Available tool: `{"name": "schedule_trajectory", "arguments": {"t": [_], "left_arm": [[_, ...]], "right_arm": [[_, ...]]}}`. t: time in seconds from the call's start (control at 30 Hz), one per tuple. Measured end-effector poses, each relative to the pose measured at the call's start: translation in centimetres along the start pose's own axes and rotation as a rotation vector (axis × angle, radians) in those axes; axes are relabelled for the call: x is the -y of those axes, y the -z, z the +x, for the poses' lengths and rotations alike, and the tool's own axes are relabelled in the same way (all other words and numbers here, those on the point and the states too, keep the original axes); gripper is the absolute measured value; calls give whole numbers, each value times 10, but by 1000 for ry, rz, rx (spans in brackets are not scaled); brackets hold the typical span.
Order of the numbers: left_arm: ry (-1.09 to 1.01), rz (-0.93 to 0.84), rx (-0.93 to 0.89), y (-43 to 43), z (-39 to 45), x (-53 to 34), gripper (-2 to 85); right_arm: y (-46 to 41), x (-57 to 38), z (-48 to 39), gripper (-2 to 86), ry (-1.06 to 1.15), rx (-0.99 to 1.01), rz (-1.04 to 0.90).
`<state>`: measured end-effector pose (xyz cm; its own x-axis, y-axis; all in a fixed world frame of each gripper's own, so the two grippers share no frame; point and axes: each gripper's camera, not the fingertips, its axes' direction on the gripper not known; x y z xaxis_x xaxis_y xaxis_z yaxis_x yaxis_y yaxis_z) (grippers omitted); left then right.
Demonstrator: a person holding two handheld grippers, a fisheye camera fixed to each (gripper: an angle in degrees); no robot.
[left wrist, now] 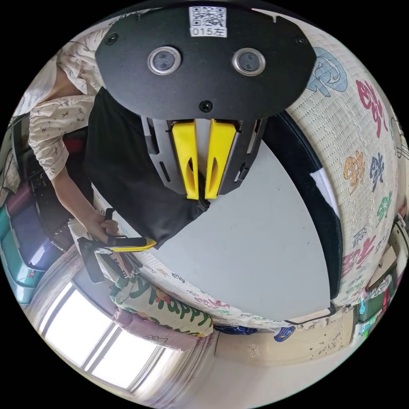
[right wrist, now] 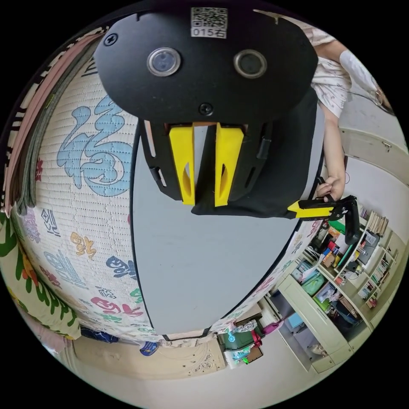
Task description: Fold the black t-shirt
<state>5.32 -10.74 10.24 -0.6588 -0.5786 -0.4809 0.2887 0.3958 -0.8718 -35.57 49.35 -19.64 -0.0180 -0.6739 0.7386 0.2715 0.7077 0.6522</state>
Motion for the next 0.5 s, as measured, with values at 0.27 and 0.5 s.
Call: {"name": "schedule_trajectory", "arguments": {"t": [0.27, 0.5], "left_arm": [[-103, 257, 53, 33, 20, -157, 12], [-250, 565, 39, 90, 115, -299, 11]], "right_arm": [[86, -127, -112, 0, 7, 125, 259], [319, -326, -230, -5, 173, 36, 670]]}}
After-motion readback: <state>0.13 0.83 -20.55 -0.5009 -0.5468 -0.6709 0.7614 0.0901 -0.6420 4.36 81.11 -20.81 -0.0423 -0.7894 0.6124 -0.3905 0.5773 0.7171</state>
